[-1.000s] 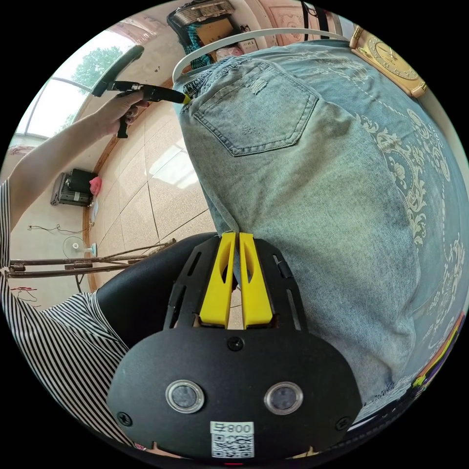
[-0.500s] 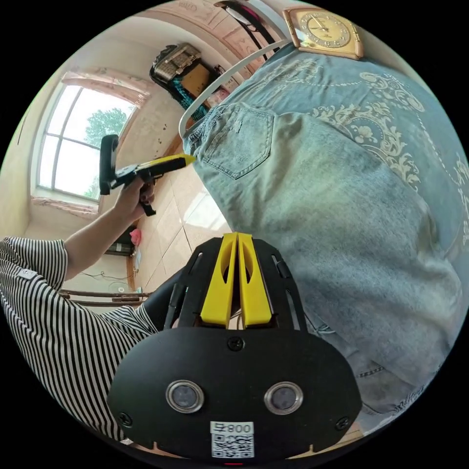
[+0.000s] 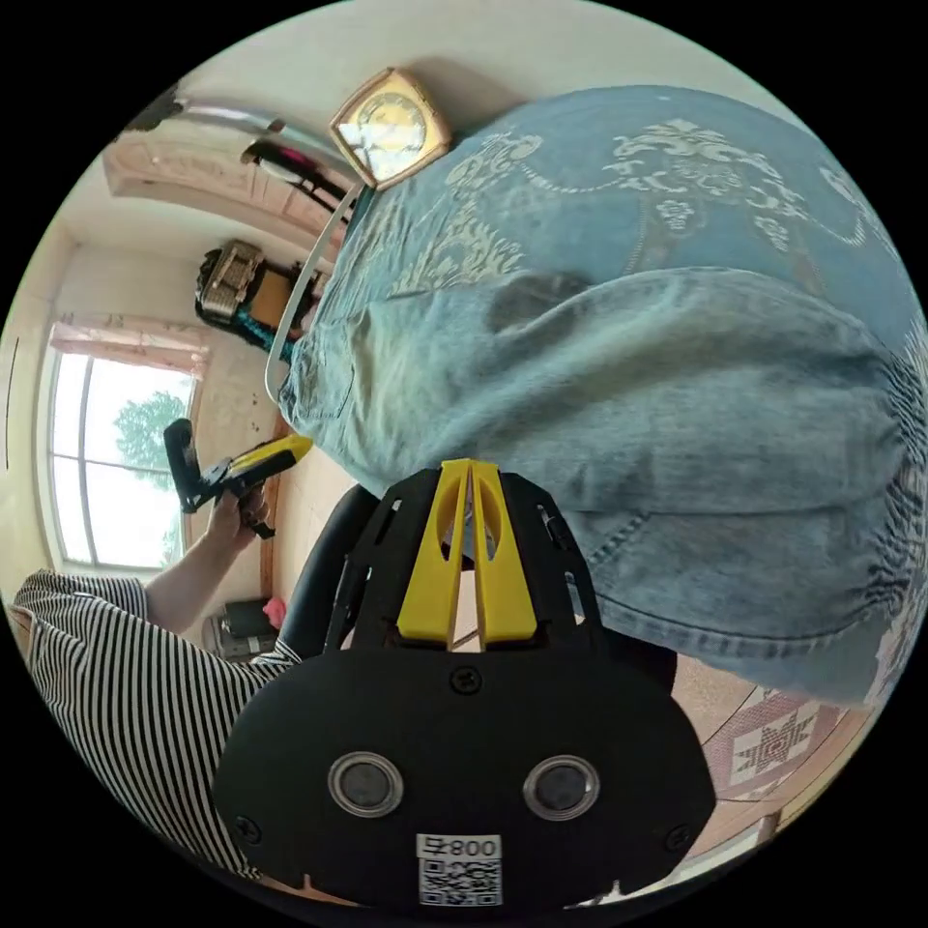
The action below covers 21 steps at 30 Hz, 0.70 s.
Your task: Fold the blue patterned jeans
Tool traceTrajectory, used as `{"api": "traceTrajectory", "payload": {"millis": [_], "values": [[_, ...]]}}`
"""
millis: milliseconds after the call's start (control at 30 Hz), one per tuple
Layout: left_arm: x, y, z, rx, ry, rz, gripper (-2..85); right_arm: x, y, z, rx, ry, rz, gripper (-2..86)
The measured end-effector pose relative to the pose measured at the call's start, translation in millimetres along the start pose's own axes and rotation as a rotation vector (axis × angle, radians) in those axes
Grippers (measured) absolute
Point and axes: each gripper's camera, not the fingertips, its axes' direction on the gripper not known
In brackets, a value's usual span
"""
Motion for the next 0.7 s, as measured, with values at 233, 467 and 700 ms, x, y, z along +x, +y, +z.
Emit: {"api": "traceTrajectory", "payload": {"millis": [233, 467, 700], "values": [[75, -65, 88, -0.117, -0.017, 0.261, 7.6, 140, 50, -144, 0.330, 0.096, 0.380, 4.4], [122, -102, 168, -0.275, -0.138, 0.361, 8.3, 228, 65, -198, 0.369, 0.099, 0.612, 7.4], [144, -132, 209, -0.308, -0.121, 0.333, 4.9, 281, 80, -226, 0.366, 0.061, 0.716, 6.5]]}}
